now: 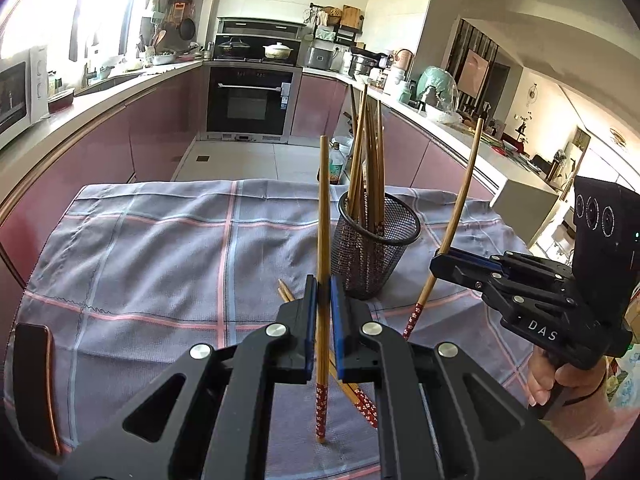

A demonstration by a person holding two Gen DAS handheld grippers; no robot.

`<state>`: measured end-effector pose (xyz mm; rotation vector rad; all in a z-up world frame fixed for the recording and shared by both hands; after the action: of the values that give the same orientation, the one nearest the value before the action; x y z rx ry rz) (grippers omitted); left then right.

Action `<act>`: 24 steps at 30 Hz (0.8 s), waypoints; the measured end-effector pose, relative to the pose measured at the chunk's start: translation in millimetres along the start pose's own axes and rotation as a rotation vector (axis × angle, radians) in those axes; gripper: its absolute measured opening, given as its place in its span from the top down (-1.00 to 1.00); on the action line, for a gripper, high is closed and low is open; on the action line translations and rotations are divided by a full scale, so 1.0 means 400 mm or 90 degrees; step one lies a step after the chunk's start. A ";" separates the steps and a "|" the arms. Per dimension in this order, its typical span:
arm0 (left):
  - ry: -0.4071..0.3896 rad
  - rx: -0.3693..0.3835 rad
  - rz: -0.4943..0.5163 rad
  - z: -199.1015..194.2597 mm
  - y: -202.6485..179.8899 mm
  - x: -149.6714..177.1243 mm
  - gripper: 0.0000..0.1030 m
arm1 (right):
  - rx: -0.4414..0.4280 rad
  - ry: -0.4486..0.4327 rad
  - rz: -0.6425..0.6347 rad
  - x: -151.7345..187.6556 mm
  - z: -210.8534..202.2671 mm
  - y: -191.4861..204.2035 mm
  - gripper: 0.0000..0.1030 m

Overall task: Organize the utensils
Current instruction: 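Lift both chopsticks upright and carry them over the black mesh cup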

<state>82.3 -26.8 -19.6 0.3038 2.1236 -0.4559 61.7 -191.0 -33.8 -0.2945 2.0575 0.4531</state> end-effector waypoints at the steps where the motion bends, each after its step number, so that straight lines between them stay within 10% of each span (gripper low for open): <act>1: -0.002 0.001 0.001 -0.002 -0.003 -0.003 0.85 | 0.001 -0.003 0.000 -0.003 -0.003 -0.001 0.89; 24: -0.044 0.024 0.008 -0.018 -0.036 -0.068 0.85 | 0.016 -0.056 0.007 -0.060 -0.054 -0.036 0.89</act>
<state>86.5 -37.8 9.8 0.3182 2.0465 -0.4920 62.4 -212.8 -5.9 -0.2438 1.9779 0.4387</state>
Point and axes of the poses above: each gripper's, at about its wrist camera, not at the fingertips, and z roughly the way its jaws point, y to its left, x to its underside, the point moved 4 cm from there along z, roughly the way its jaws point, and after that the axes turned 6 degrees about -y, right-handed, at the moved point
